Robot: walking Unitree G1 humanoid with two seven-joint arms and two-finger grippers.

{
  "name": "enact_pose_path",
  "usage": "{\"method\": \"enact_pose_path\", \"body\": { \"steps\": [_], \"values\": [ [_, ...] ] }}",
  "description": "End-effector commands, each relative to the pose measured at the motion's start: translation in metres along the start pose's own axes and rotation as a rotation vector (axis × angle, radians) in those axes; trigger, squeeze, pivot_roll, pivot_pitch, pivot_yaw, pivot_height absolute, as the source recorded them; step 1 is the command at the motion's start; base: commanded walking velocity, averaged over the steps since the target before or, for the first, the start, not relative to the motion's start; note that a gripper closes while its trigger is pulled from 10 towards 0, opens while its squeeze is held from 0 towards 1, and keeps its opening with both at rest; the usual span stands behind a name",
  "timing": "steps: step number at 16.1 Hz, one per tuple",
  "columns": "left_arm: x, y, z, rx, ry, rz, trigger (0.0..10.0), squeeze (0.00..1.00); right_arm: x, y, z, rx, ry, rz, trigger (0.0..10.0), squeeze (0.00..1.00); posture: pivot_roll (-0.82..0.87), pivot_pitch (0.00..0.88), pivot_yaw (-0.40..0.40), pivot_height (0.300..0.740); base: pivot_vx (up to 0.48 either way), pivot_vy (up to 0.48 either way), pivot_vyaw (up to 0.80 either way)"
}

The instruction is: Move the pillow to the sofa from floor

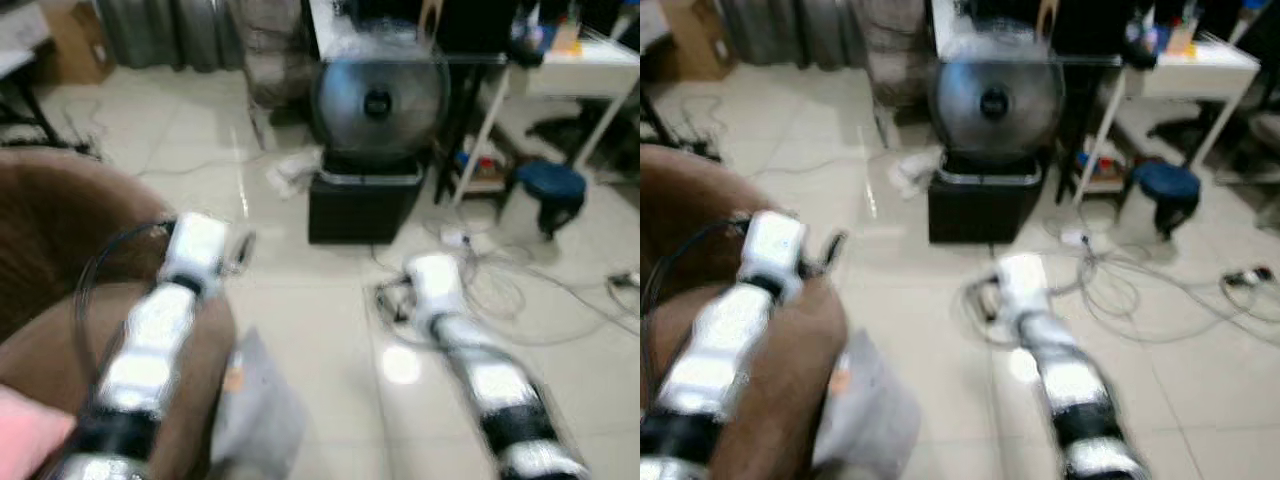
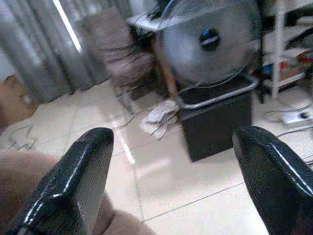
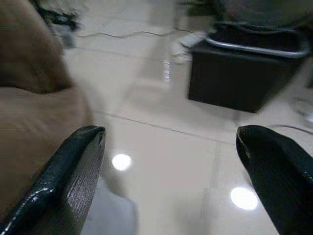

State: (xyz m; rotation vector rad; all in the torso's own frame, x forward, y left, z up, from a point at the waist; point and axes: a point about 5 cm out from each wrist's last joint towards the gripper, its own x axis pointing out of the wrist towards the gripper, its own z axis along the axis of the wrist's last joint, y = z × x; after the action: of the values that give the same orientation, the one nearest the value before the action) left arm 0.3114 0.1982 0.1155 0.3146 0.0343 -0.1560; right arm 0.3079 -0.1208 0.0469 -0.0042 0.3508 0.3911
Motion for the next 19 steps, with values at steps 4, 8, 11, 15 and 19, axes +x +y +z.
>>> {"method": "enact_pose_path", "body": {
  "steps": [4,8,11,15,19],
  "values": [
    [0.004,-0.004,0.002,-0.011,0.001,0.015,10.0,0.00,-0.006,-0.015,0.005,-0.025,-0.015,-0.021,10.0,0.00,0.08,0.000,0.005,0.740,0.077,0.000,0.00],
    [0.000,-0.020,-0.013,-0.041,0.052,-0.046,10.0,0.00,-0.009,-0.022,0.000,-0.080,0.017,-0.103,10.0,0.00,0.11,0.000,-0.022,0.740,0.000,0.000,0.00],
    [-0.018,-0.030,-0.031,-0.069,0.103,-0.154,10.0,0.00,-0.010,-0.024,-0.015,-0.050,0.070,-0.125,10.0,0.00,0.10,0.000,0.002,0.740,0.000,0.000,0.00],
    [-0.013,-0.036,-0.044,-0.024,0.157,-0.200,10.0,0.00,-0.018,-0.023,-0.038,0.021,0.117,-0.120,10.0,0.00,0.06,0.000,0.030,0.740,0.000,0.000,0.00],
    [-0.004,-0.039,-0.030,-0.011,0.090,-0.223,10.0,0.00,-0.021,-0.030,-0.050,0.053,0.140,-0.180,10.0,0.00,0.04,0.000,0.062,0.740,0.000,0.000,0.00]
  ]
}}
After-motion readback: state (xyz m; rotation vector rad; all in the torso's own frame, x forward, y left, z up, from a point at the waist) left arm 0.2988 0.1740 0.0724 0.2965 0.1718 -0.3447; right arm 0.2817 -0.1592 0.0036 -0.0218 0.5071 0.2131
